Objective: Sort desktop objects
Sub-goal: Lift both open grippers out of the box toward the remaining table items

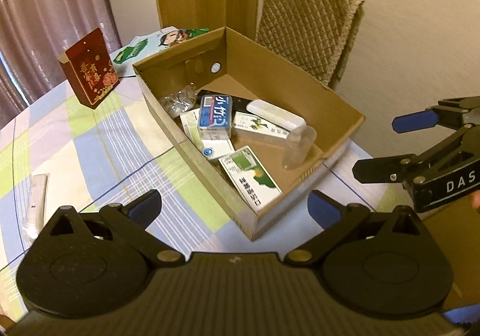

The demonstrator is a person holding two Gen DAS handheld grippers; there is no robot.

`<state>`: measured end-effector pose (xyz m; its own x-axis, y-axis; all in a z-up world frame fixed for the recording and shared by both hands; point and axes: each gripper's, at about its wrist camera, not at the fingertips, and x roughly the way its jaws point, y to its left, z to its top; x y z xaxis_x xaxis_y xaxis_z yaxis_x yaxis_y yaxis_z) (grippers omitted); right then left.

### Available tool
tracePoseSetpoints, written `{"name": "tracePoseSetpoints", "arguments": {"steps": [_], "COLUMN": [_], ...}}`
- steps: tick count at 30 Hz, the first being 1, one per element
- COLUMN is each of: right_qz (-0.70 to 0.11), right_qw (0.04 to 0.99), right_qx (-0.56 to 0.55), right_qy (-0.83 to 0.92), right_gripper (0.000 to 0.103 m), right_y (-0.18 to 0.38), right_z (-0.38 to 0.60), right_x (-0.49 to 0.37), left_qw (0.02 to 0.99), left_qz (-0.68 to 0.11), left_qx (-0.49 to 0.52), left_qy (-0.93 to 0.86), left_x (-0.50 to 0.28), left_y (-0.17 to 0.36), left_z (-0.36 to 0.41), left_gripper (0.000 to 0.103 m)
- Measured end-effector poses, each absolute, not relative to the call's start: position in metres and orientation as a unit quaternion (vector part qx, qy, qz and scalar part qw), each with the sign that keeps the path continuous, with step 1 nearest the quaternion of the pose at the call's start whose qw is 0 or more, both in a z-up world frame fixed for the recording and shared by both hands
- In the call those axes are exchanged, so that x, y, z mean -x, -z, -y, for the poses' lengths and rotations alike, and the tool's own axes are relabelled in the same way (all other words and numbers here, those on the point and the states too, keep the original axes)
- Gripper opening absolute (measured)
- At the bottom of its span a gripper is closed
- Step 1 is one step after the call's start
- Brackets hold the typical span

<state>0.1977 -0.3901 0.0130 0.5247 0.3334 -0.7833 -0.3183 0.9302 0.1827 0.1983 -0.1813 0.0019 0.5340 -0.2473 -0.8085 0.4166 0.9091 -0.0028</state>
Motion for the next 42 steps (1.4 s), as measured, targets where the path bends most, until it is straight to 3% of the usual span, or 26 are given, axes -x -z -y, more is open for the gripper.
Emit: {"name": "tracePoseSetpoints", "arguments": {"steps": [23,42], "right_qz": [-0.468,-0.506], "right_qw": [0.869,0.832], "right_qx": [-0.019,0.017], "right_qy": [-0.158,-0.228], "right_gripper": [0.103,0.103], "right_y": [0.001,0.041], "right_z": [0.323,0.229], "right_x": [-0.153,-0.167], "left_qw": [0.859,0.857], "left_qz": [-0.448,-0.507], "left_qx": [-0.104,-0.037], "left_qy": [0.226,0.088], "left_x": [-0.173,-0.162], "left_y": [0.012,0.058], "left_z": [0.119,-0.029], "left_gripper": [0.102,0.102]}}
